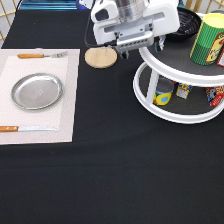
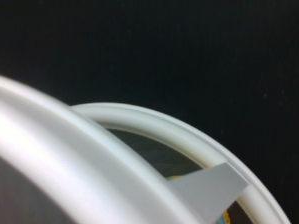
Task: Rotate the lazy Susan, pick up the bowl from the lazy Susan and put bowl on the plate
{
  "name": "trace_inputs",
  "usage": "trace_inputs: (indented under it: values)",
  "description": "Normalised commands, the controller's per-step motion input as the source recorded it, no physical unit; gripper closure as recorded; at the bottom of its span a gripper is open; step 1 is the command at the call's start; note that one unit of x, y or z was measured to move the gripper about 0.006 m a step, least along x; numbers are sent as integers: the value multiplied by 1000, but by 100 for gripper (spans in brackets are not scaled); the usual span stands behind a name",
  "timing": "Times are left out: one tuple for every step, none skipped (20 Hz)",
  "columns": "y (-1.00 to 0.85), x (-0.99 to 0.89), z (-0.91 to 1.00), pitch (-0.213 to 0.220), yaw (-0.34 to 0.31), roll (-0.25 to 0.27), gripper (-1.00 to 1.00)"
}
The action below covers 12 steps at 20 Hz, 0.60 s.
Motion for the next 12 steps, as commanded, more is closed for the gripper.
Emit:
trace_inputs:
  values:
    - [209, -400, 1000, 0, 95, -174, -100]
    - [246, -514, 1000, -5, 79, -191, -100]
    - [320, -694, 1000, -46, 59, -223, -100]
    - [394, -894, 1000, -89, 42, -249, -100]
    - [360, -963, 897, -110, 9, -264, -100]
    - [257, -974, 837, -118, 11, -269, -100]
    - [214, -963, 691, -146, 13, -254, -100]
    - [229, -940, 614, -167, 13, -244, -100]
    - [214, -943, 454, -177, 13, -226, -100]
    - [237, -929, 306, -181, 11, -226, -100]
    - [257, -937, 174, -175, 10, -212, -100]
    - [266, -949, 0, -169, 7, -198, -100]
